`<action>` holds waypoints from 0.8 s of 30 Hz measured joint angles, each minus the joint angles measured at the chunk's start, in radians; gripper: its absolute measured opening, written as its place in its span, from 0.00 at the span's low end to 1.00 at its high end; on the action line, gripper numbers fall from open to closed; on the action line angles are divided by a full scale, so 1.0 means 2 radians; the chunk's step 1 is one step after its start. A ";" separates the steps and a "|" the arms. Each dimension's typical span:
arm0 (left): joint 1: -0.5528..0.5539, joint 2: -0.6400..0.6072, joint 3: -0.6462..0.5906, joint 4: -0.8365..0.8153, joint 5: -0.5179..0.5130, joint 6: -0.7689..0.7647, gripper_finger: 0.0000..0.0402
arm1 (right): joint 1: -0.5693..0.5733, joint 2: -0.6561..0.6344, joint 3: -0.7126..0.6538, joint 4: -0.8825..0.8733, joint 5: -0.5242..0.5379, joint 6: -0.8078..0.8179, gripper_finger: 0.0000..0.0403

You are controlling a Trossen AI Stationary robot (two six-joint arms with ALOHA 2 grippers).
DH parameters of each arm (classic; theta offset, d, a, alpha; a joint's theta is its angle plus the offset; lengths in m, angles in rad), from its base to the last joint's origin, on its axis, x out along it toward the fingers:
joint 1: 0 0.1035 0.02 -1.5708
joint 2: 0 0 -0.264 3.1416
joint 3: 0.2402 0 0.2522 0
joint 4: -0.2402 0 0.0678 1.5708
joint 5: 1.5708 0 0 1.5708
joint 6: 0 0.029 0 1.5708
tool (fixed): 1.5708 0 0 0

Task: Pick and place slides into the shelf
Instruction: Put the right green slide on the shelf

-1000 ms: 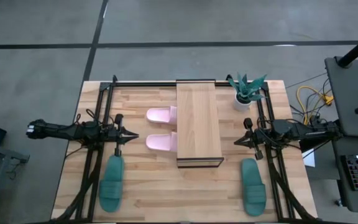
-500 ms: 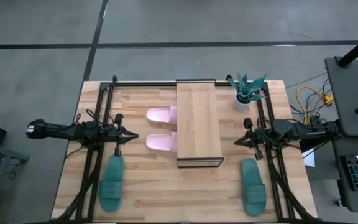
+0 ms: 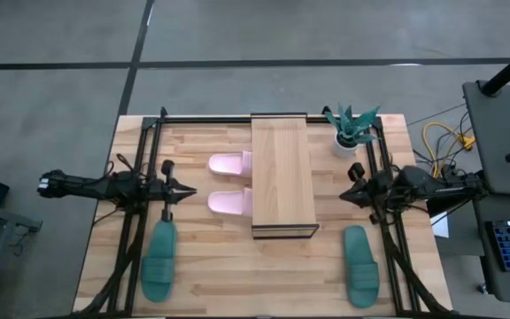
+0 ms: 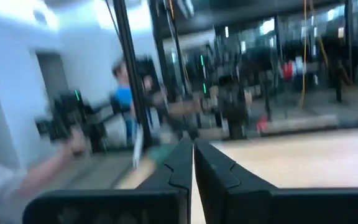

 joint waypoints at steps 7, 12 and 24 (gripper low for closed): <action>0.000 0.000 0.000 0.072 0.024 0.000 0.03 | 0.000 0.003 0.011 0.087 0.000 -0.087 0.02; 0.000 -0.001 0.000 0.121 0.017 0.019 0.03 | 0.000 0.004 0.038 0.072 -0.004 -0.149 0.02; 0.000 0.028 0.000 0.134 0.012 0.027 0.14 | 0.000 0.118 0.138 0.036 0.017 -0.329 0.27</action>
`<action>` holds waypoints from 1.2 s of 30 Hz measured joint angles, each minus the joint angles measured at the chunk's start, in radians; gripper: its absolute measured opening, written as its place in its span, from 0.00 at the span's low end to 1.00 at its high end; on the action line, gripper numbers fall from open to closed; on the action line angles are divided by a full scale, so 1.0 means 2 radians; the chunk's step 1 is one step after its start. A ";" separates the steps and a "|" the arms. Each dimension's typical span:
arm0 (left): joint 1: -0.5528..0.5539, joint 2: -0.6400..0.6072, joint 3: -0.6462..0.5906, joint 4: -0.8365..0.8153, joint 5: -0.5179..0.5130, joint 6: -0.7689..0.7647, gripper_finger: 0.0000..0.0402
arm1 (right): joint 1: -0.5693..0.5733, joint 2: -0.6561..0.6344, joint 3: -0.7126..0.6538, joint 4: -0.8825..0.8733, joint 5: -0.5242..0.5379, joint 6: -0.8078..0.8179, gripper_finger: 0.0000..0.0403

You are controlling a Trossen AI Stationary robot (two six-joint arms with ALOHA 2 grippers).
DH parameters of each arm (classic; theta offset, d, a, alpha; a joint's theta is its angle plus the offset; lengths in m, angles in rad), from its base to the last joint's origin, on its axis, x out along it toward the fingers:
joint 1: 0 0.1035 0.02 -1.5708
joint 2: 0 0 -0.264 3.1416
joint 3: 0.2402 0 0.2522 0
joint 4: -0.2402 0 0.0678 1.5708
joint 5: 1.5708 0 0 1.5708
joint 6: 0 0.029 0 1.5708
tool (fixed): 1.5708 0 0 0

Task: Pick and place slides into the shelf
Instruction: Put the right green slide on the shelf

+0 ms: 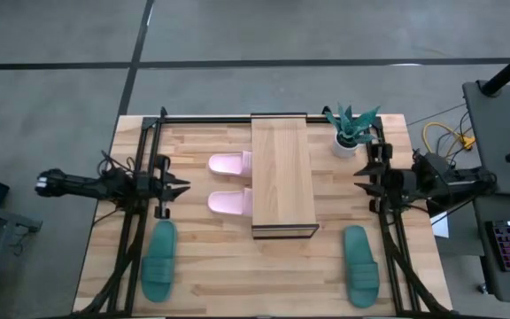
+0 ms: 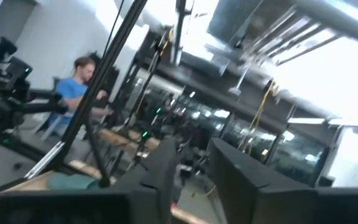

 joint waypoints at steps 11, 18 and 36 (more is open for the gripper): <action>0.000 0.040 0.000 0.011 0.000 -0.001 0.39 | 0.000 0.181 0.221 -0.160 0.176 0.118 0.45; 0.000 0.054 0.000 0.021 0.000 -0.001 0.40 | 0.000 0.258 0.387 -0.407 0.130 0.234 0.42; 0.000 0.063 0.000 0.024 0.001 -0.027 0.40 | 0.202 0.436 0.493 -0.722 0.127 0.526 0.41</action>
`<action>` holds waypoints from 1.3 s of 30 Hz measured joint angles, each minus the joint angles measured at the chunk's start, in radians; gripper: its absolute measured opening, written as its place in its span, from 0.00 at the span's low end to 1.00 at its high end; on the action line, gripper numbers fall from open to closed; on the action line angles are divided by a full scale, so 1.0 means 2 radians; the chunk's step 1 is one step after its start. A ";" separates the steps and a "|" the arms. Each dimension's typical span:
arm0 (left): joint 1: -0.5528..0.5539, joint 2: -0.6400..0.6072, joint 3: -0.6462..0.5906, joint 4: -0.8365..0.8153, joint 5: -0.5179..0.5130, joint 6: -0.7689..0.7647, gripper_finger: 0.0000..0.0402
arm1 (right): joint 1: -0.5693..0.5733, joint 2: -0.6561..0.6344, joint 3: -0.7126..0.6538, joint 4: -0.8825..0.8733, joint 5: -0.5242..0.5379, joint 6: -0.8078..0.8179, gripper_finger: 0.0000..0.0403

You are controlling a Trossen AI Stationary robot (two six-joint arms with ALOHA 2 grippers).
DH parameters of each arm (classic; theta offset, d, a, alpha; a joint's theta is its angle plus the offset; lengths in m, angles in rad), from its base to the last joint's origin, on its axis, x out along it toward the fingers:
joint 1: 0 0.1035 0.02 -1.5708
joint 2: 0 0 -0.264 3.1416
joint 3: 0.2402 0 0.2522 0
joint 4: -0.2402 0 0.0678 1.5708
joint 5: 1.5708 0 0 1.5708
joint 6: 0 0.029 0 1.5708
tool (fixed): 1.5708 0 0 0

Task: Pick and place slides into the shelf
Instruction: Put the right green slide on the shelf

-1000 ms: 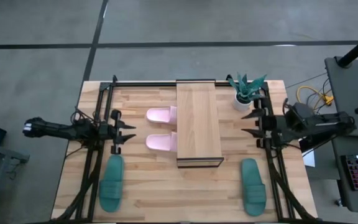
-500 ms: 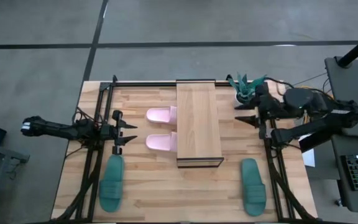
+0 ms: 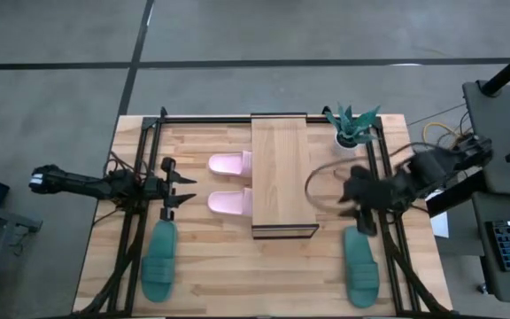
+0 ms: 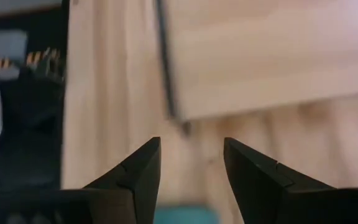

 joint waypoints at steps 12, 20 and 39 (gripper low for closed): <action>0.000 0.019 0.000 0.001 0.000 0.000 0.40 | 0.223 0.153 0.022 -0.013 0.001 0.303 0.41; 0.000 0.019 0.000 0.018 0.000 0.000 0.40 | 0.281 0.294 0.083 -0.016 0.035 0.389 0.36; 0.000 0.024 0.000 0.037 -0.001 0.027 0.40 | 0.283 0.532 0.285 -0.185 -0.004 0.294 0.22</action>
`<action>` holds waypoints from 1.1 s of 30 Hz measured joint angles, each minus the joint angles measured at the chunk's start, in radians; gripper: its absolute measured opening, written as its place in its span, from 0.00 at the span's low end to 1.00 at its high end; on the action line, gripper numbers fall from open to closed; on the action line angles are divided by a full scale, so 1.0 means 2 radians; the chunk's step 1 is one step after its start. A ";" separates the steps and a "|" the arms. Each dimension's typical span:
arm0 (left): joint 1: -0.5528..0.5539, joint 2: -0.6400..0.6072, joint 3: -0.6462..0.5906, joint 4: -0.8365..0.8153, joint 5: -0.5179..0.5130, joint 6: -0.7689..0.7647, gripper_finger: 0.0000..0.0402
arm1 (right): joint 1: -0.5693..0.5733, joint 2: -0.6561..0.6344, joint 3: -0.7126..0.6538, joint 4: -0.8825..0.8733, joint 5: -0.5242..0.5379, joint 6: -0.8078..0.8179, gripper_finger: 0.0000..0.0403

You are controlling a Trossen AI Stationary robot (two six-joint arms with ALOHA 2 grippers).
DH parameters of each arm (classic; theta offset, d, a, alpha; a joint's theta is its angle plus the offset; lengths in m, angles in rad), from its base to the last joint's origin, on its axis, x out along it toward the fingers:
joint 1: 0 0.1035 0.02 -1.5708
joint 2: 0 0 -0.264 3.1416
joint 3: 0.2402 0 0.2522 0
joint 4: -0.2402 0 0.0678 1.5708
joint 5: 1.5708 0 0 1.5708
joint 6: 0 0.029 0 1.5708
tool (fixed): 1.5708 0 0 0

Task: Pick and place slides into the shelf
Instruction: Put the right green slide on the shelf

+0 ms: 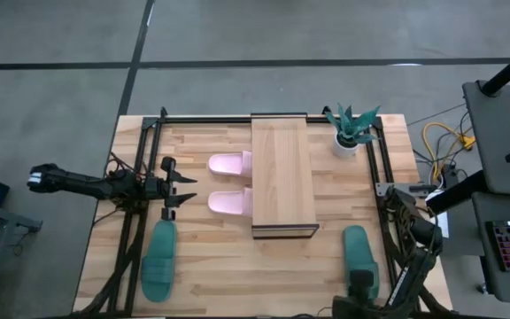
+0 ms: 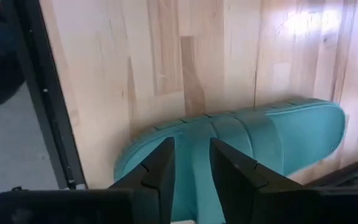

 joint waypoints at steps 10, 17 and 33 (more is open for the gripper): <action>0.000 0.012 0.000 0.002 -0.001 0.000 0.40 | 0.002 0.017 -0.001 0.003 -0.047 -0.002 0.29; 0.000 0.011 0.000 0.003 -0.001 0.000 0.40 | 0.002 0.037 -0.003 0.000 -0.051 -0.037 0.55; 0.000 0.012 0.000 0.003 -0.001 0.000 0.40 | 0.005 0.053 -0.045 0.000 -0.044 -0.059 0.48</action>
